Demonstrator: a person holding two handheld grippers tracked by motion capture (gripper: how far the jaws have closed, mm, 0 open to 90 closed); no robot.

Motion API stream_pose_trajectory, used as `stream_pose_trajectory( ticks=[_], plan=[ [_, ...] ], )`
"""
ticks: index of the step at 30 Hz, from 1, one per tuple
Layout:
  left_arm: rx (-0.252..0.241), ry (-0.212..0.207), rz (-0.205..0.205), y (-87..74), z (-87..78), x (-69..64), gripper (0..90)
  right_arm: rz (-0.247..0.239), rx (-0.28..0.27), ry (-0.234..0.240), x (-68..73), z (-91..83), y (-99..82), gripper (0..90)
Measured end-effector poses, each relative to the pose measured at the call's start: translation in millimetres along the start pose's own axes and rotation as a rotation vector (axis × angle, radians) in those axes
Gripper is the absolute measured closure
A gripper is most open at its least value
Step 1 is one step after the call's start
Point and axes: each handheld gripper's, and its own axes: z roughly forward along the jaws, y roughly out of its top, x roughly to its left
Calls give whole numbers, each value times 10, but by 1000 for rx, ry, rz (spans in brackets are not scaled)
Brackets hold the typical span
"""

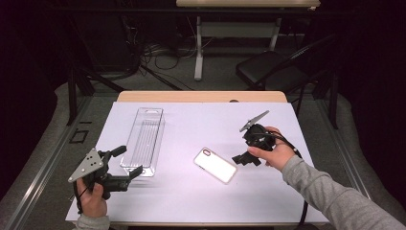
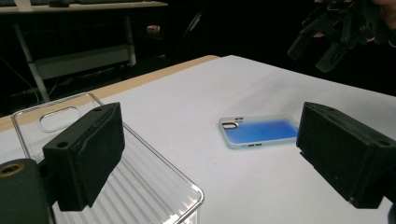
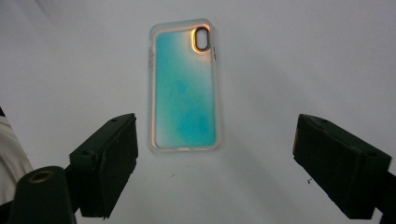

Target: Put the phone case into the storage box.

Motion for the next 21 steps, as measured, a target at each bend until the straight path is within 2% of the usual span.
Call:
stream_pose_trajectory(
  ticks=[4,9,13,18,20,21],
  plan=[
    [-1,3,1,-1,-3,-1,80,-4,52,4,0,61,63,138],
    [-4,-2,1,1,-6,2,80,6,65,-4,-22,122,129,138],
    [1,1,-2,-5,-6,9,80,-7,89,-4,-39,189,176,138],
    [1,4,-1,-7,-6,8,80,3,120,-5,-59,274,221,139],
    [2,4,-1,-7,-6,8,80,-7,120,-9,-70,305,233,143],
    [2,5,-2,-7,-6,8,80,-16,139,-8,-80,317,251,144]
  ],
)
